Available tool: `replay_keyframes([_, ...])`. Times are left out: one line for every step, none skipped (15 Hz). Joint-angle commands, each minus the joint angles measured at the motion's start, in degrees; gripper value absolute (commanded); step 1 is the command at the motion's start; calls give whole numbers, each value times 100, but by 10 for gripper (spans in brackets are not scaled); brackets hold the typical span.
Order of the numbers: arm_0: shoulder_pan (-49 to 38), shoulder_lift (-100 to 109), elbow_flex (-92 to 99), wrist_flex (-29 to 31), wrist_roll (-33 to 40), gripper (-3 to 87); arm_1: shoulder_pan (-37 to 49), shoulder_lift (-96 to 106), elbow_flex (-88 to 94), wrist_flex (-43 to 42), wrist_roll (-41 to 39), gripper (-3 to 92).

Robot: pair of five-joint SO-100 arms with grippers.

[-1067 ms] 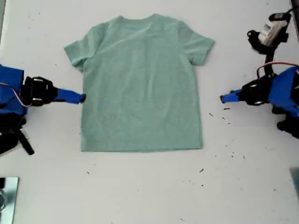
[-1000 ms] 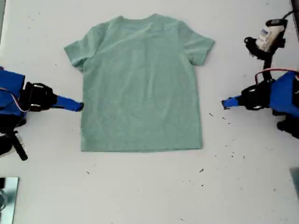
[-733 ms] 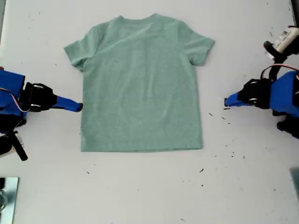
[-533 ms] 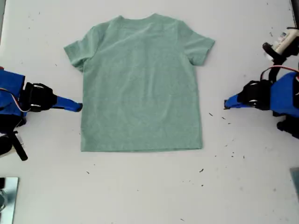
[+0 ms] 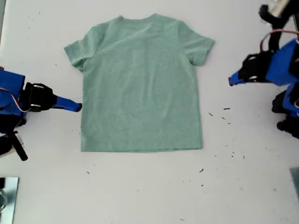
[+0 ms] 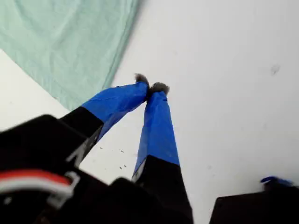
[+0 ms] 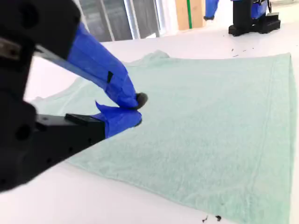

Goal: Fold t shirt

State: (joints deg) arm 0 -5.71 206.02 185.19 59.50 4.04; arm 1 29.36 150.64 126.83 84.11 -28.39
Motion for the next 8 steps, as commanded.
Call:
replay_keyframes([9,44,26,9,-79,-1,949,-2101,-3076,510,-1503,25])
replay_keyframes([18,44,26,9,-79,-1,1274,-2856,-4104,738,-2083,25])
replay_keyframes([18,44,26,9,-79,-1,1556,-3524,-5010,958,-2575,24])
replay_keyframes([9,44,26,9,-79,-1,1749,-4148,-5871,1213,-2962,24])
replay_keyframes([-9,44,26,9,-79,-1,1907,-4526,-6407,1327,-3296,24])
replay_keyframes([0,44,26,9,-79,-1,2057,-4649,-6539,1345,-3560,26])
replay_keyframes([0,44,26,9,-79,-1,2197,-4658,-6513,1362,-3700,191])
replay_keyframes([9,44,26,9,-79,-1,2347,-4667,-6416,1371,-3806,269])
